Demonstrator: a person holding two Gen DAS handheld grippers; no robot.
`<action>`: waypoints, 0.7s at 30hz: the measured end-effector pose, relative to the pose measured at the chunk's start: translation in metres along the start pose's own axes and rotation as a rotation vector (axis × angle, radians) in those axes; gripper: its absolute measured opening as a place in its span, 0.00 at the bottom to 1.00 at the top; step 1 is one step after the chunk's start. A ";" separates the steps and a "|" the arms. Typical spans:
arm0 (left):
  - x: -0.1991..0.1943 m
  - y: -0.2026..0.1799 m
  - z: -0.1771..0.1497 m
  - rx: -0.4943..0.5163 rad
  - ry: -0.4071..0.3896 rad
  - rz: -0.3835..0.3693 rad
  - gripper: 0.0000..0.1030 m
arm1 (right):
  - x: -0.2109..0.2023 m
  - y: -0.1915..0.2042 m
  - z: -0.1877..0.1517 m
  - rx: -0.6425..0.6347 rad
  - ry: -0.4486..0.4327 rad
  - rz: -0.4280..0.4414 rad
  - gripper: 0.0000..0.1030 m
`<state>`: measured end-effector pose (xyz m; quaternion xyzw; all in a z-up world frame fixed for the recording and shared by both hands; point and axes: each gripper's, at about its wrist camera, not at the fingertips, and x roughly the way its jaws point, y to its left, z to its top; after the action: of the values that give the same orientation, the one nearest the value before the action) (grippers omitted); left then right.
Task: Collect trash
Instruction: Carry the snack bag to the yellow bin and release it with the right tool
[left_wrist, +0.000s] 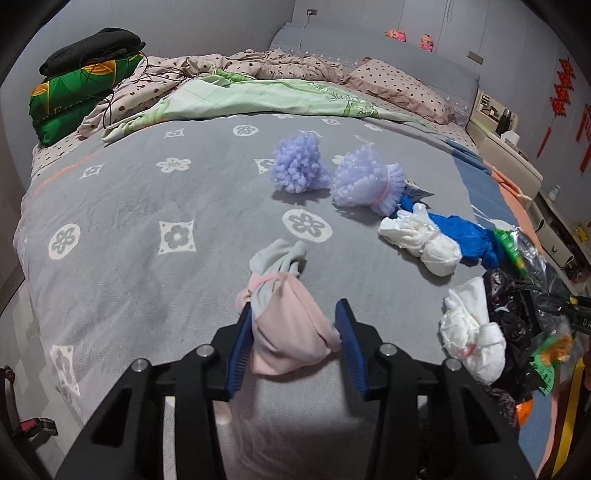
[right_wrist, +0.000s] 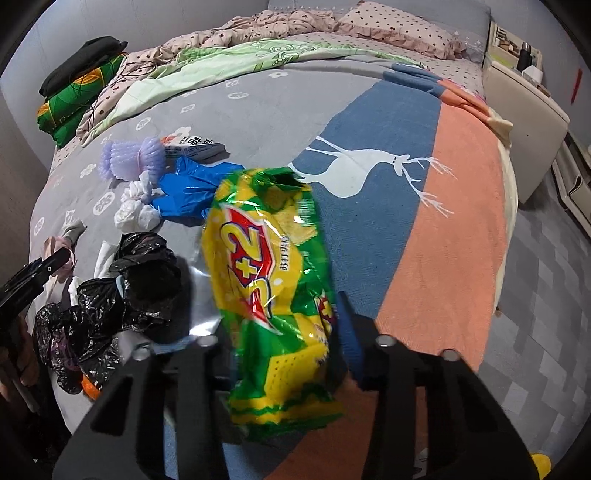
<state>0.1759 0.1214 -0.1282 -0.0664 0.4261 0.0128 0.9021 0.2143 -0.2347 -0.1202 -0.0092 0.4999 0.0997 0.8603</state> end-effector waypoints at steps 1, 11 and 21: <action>-0.001 -0.001 0.000 0.004 -0.004 0.004 0.37 | 0.000 0.000 0.000 -0.001 0.001 0.004 0.29; -0.022 0.016 0.003 -0.056 -0.046 -0.026 0.34 | -0.028 0.000 0.002 0.014 -0.068 -0.034 0.23; -0.076 -0.011 0.014 -0.008 -0.134 -0.096 0.34 | -0.091 -0.013 -0.015 0.048 -0.157 -0.054 0.23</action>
<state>0.1391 0.1153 -0.0593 -0.0896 0.3610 -0.0245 0.9279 0.1603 -0.2641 -0.0501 0.0057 0.4329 0.0647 0.8991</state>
